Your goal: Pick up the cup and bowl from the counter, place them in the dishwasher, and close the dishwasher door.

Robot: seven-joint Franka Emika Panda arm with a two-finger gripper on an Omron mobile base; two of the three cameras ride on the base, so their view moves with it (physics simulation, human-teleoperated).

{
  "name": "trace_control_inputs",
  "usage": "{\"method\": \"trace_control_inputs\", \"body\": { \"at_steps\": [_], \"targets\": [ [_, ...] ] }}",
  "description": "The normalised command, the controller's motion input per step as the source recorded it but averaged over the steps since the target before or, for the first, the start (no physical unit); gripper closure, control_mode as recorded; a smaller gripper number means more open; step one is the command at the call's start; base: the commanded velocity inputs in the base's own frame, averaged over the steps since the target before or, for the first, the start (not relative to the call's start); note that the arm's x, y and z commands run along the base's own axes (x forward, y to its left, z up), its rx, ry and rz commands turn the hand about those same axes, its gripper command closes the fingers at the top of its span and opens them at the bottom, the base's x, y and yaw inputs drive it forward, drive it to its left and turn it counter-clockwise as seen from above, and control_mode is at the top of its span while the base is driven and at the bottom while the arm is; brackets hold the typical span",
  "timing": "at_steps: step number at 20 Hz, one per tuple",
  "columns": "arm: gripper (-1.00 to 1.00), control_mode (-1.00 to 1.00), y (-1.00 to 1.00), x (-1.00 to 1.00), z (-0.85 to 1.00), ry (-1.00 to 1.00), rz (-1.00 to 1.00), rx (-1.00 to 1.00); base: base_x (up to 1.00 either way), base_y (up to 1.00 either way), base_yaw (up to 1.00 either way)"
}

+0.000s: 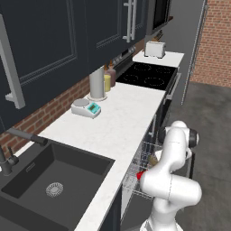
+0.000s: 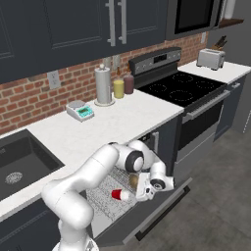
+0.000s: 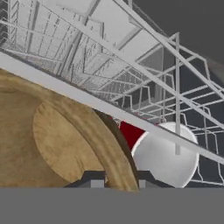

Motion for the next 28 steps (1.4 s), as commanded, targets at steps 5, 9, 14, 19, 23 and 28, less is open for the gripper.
{"method": "trace_control_inputs", "body": {
  "at_steps": [5, 9, 14, 19, 23, 28],
  "targets": [
    [1.00, -1.00, 0.13, 0.00, -0.31, 0.00, 0.00, 0.00, 0.00, 0.00, 0.00],
    [1.00, -1.00, 0.01, 0.01, -0.27, 0.00, 0.00, 0.00, 0.00, 0.00, 0.00],
    [1.00, -1.00, 0.00, 0.12, -0.19, 0.00, 0.00, 0.00, 0.00, 0.00, 0.00],
    [-1.00, -1.00, 0.03, 0.07, -0.20, 0.04, 0.00, 0.00, 0.00, 0.00, 0.00],
    [-1.00, -1.00, 0.00, 0.00, -0.03, 0.02, 0.00, 0.00, 0.00, 0.00, 0.00],
    [-1.00, -1.00, 0.00, -0.14, 0.16, 0.00, 0.00, 0.00, 0.00, 0.00, 0.00]
  ]
}}
